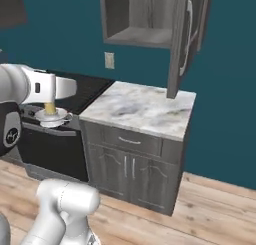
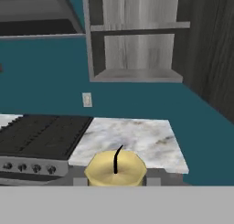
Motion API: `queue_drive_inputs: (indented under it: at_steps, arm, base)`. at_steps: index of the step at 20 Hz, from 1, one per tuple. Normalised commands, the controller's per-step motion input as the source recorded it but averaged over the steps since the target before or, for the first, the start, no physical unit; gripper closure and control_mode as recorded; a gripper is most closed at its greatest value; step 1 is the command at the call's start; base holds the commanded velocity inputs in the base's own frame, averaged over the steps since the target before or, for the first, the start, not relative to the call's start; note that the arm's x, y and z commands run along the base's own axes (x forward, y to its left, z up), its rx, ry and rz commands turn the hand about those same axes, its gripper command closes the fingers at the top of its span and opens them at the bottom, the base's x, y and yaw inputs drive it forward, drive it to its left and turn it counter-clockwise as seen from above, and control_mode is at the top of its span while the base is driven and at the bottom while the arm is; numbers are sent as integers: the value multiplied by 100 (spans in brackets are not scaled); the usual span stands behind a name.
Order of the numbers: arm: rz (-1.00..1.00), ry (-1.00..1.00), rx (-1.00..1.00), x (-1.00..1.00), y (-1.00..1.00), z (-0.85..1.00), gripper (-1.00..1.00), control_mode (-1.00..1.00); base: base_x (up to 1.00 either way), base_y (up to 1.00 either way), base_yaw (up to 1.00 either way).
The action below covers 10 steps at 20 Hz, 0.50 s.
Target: Get the candle and the liquor from the cabinet and move them to the dining counter.
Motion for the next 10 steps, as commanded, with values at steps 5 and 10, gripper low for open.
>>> queue_drive_inputs:
  at_steps: [5,10]
  arm:
    - [0,0,0,0,0,0,100,100]
    - [0,0,0,0,0,0,100,100]
  base:
    - [-65,0,70]
    - [-47,0,94]
